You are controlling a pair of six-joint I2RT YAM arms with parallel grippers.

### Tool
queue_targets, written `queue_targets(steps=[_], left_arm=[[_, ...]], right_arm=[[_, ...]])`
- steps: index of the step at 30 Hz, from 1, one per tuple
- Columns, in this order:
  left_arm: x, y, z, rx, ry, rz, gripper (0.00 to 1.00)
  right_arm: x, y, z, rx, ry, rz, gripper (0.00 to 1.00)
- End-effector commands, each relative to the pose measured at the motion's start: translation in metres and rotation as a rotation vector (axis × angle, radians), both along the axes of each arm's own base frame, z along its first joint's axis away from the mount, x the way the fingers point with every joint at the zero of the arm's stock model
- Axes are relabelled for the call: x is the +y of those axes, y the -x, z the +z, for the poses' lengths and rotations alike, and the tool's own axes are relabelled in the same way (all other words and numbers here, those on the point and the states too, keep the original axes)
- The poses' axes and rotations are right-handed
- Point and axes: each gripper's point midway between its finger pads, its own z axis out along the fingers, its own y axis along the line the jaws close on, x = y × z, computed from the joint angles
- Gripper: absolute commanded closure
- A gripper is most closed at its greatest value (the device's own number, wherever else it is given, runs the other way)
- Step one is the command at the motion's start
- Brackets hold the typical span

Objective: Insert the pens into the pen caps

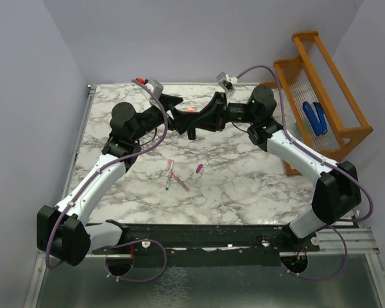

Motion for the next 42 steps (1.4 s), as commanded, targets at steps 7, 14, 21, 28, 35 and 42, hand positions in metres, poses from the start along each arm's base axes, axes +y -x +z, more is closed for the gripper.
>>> queue_targets(steps=[7, 14, 21, 28, 35, 42], left_arm=[[0.004, 0.048, -0.017, 0.086, -0.091, -0.173, 0.01], [0.028, 0.061, 0.0, 0.048, -0.066, -0.16, 0.01], [0.04, 0.045, -0.054, 0.21, -0.159, -0.05, 0.01], [0.055, 0.033, -0.098, 0.332, -0.252, 0.063, 0.01], [0.069, 0.02, -0.139, 0.463, -0.319, 0.176, 0.06], [0.084, 0.009, -0.196, 0.624, -0.495, 0.36, 0.17]], right_arm=[[-0.019, -0.067, -0.067, 0.091, 0.113, -0.388, 1.0], [-0.048, -0.126, -0.133, 0.221, 0.313, -0.644, 1.0], [-0.092, -0.165, -0.204, 0.481, 0.498, -0.812, 1.0], [-0.12, -0.175, -0.263, 0.621, 0.695, -0.909, 1.0], [-0.128, -0.164, -0.302, 0.703, 0.786, -0.917, 0.99], [-0.138, -0.155, -0.324, 0.736, 0.873, -0.928, 0.99]])
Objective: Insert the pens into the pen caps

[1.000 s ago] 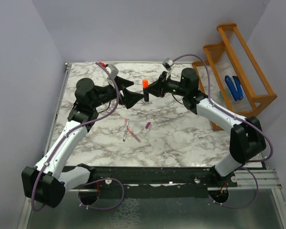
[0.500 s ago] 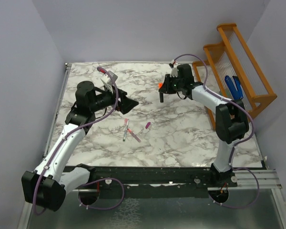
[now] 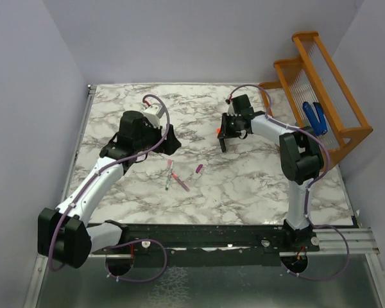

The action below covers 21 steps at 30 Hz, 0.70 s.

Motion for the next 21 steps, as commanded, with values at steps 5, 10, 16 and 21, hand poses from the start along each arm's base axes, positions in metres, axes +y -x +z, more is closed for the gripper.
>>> queue_targets(steps=[5, 10, 16, 21], left_arm=[[0.026, -0.001, -0.072, 0.184, -0.284, 0.197, 0.19], [0.03, 0.01, -0.095, 0.266, -0.308, 0.223, 0.22], [0.029, 0.031, -0.112, 0.343, -0.347, 0.196, 0.43], [0.028, 0.048, -0.128, 0.403, -0.389, 0.165, 0.53]], right_arm=[[-0.022, 0.011, -0.027, 0.076, 0.136, -0.025, 0.8], [-0.03, 0.014, -0.034, 0.08, 0.177, -0.027, 0.58], [-0.037, 0.01, -0.024, 0.044, 0.207, -0.041, 0.41], [-0.045, 0.006, -0.004, -0.02, 0.226, -0.078, 0.36]])
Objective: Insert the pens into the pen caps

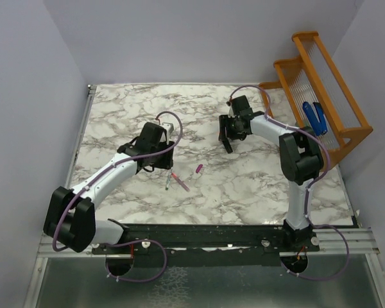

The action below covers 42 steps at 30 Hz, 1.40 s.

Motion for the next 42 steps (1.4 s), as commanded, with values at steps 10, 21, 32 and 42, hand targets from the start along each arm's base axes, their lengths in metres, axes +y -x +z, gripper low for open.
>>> queue_targets(steps=[10, 21, 32, 42], left_arm=[[0.001, 0.035, -0.049, 0.196, -0.097, 0.004, 0.63], [-0.003, 0.04, -0.071, 0.271, -0.146, 0.006, 0.64], [0.004, 0.043, -0.09, 0.323, -0.211, 0.015, 0.65], [0.008, 0.048, -0.105, 0.369, -0.244, 0.007, 0.88]], right_arm=[[-0.032, 0.003, 0.055, -0.139, 0.079, -0.074, 0.35], [-0.041, 0.006, 0.069, -0.177, 0.082, -0.085, 0.35], [-0.041, 0.006, 0.077, -0.197, 0.067, -0.077, 0.35], [-0.041, 0.006, 0.083, -0.208, 0.058, -0.072, 0.34]])
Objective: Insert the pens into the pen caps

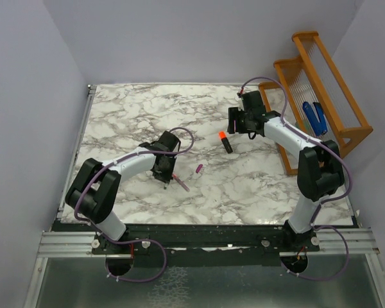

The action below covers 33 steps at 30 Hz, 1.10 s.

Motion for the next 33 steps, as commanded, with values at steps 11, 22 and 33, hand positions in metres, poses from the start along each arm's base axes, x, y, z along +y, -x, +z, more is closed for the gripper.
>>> queue_targets(steps=[11, 22, 33], left_arm=[[-0.011, -0.007, 0.001, -0.012, 0.033, -0.032, 1.0], [-0.019, -0.032, 0.044, -0.148, 0.072, -0.041, 1.0], [-0.03, -0.058, 0.117, -0.366, 0.17, -0.051, 1.0]], right_arm=[[-0.001, -0.004, 0.002, -0.02, -0.014, 0.004, 0.35], [0.006, -0.003, -0.001, -0.005, -0.038, 0.032, 0.35], [0.054, 0.023, 0.068, -0.253, -0.379, 0.23, 0.35]])
